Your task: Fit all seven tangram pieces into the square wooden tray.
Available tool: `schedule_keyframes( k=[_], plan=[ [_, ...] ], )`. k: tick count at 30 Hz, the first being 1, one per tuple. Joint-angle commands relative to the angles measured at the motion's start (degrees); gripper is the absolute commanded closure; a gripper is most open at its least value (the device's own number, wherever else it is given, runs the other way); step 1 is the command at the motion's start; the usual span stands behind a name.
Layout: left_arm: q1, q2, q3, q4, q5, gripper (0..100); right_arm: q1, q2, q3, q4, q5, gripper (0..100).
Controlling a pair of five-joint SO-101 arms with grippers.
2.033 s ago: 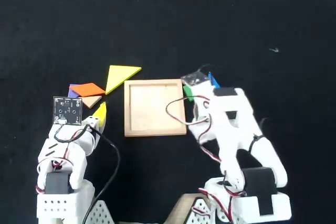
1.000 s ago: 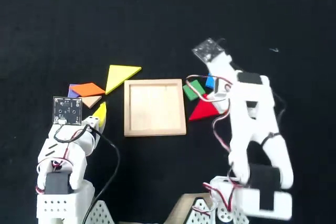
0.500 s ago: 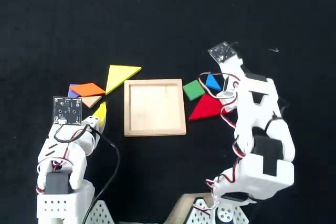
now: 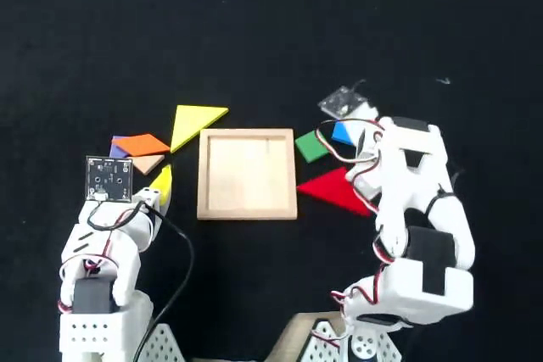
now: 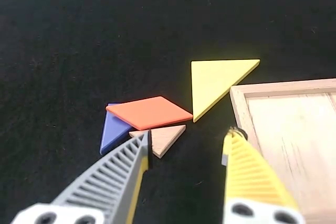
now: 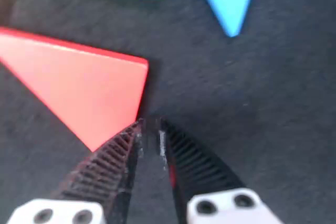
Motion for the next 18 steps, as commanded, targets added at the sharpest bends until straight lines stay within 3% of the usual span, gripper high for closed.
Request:
schedule_keyframes(
  k=[1,13,18],
  plan=[
    [-0.4,-0.18,1.1,0.0,-0.53,77,-1.32,-4.53,2.07,1.23,2.9,95.5],
    [-0.4,-0.18,1.1,0.09,-0.53,77,-1.41,-26.68,6.11,6.77,5.1,95.3],
    [-0.4,-0.18,1.1,0.09,-0.53,77,-5.71,-31.52,6.02,8.88,5.19,95.1]
  ],
)
